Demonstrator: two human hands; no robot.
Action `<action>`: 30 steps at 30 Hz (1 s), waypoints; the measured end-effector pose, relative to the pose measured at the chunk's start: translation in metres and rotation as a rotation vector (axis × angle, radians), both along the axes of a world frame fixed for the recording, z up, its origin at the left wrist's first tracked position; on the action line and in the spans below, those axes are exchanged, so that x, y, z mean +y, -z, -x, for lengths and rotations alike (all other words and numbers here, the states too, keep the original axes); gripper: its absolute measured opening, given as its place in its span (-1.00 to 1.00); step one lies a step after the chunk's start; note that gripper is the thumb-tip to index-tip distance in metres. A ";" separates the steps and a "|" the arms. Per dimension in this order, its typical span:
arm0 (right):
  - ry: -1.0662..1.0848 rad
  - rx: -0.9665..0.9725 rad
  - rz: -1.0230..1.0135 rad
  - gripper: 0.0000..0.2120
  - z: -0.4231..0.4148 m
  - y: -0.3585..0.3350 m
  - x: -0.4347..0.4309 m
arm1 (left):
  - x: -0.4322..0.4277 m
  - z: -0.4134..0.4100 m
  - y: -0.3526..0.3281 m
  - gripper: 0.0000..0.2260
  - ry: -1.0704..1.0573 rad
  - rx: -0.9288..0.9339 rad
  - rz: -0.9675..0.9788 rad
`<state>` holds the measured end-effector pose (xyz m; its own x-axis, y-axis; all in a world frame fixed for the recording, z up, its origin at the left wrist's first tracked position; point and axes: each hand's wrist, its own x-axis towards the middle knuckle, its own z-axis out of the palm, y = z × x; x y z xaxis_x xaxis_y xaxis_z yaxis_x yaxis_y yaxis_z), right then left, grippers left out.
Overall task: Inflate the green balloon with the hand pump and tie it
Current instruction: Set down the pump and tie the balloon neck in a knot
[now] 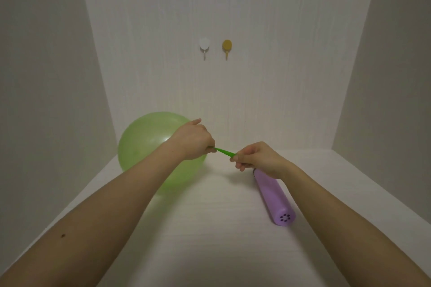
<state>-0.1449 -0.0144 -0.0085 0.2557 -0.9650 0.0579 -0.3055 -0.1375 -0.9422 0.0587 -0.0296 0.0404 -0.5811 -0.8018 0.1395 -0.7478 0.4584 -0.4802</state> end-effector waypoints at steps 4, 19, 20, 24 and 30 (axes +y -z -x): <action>0.093 -0.029 0.068 -0.87 0.002 0.000 0.001 | -0.001 -0.011 -0.011 -0.67 -0.020 0.059 0.024; 0.226 -0.164 0.384 -0.94 -0.016 -0.099 -0.024 | 0.022 0.020 -0.072 -0.75 -0.198 1.108 -0.289; 0.215 -0.137 0.400 -0.94 -0.017 -0.108 -0.024 | 0.025 0.018 -0.074 -0.76 -0.192 1.220 -0.378; 0.176 0.161 0.458 -0.89 -0.033 -0.138 -0.022 | 0.033 0.014 -0.068 -0.78 -0.234 1.519 -0.724; 0.107 0.593 0.356 -0.85 -0.075 -0.146 -0.024 | 0.032 0.018 -0.025 -0.78 -0.352 1.679 -0.723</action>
